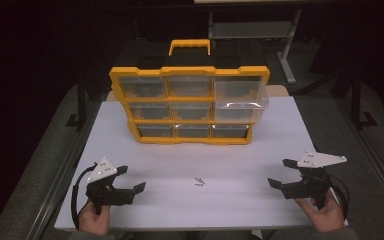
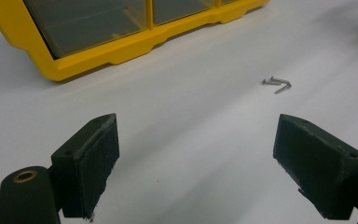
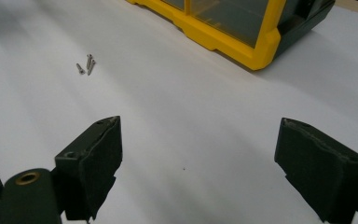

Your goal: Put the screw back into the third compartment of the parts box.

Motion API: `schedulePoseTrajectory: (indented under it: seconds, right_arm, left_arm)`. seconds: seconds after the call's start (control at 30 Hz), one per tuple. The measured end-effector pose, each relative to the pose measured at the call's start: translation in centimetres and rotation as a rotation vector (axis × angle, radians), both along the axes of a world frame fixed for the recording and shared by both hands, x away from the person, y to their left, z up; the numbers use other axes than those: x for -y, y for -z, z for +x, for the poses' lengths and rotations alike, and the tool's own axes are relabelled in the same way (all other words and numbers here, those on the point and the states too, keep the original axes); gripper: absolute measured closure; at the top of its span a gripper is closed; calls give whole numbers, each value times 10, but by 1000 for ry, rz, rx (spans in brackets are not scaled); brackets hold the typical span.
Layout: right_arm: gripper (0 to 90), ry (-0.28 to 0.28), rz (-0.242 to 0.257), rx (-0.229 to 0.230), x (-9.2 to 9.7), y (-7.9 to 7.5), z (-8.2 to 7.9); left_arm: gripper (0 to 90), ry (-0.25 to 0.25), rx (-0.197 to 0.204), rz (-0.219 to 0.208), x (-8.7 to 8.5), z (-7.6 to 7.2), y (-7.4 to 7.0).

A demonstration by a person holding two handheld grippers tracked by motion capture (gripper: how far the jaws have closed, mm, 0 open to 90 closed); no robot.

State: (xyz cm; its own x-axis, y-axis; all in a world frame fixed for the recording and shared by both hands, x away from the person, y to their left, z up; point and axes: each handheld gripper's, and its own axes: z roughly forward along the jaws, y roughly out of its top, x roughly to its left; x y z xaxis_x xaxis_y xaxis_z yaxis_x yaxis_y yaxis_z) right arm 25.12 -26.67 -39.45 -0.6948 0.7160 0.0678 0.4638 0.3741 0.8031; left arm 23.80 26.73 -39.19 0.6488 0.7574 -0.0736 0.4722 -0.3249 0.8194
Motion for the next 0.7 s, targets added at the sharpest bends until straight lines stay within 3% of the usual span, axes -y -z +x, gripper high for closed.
schedulePoseTrajectory:
  seconds: [0.33, 0.47, 0.53, 0.7]
  right_arm:
    - [163, -42, -15, -16, -17, -4, 1]
    - [181, -70, -39, -39, -30, -6, 8]
    - [186, -81, -36, -65, -36, -7, 12]
    - [207, -118, -45, -59, -52, -9, 18]
  left_arm:
    - [137, -7, 6, 0, -2, 0, 1]
    - [137, -7, 17, -4, -2, -1, 0]
    - [137, -11, -2, -7, -2, -1, 2]
    - [137, -15, 0, 3, -1, -1, 2]
